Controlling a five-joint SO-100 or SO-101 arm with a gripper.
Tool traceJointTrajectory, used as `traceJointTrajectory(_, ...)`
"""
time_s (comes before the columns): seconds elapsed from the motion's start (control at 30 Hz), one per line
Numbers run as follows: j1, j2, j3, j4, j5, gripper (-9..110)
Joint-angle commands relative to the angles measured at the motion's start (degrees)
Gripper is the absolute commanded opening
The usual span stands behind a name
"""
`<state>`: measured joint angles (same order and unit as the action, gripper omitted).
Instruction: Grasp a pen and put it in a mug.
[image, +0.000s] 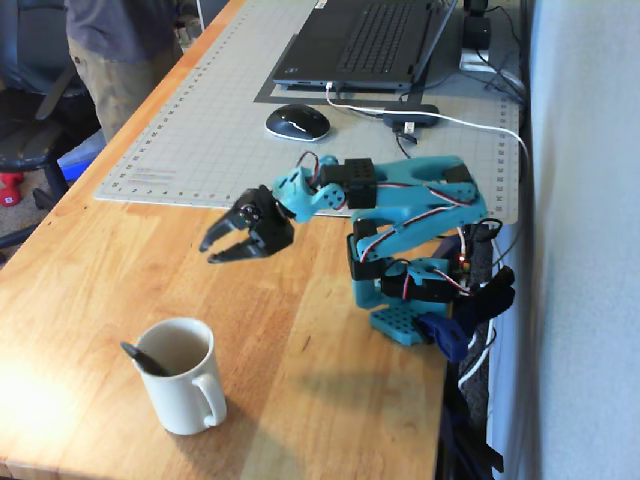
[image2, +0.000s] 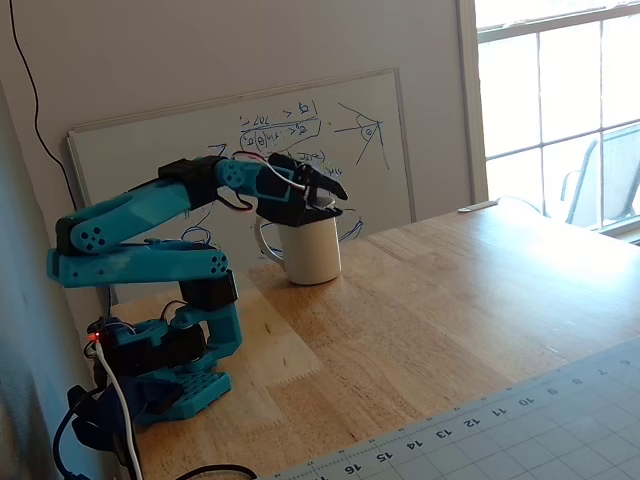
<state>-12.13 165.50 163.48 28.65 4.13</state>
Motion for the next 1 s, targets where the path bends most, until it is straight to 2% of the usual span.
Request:
traceJointTrajectory(0.0,4.48,6.24,2.81,5.1,-0.62,5)
traceJointTrajectory(0.47,6.33,23.82,10.11,35.68,-1.23,5)
traceJointTrajectory(0.97,6.33,26.63,16.26,38.14,-1.32,5)
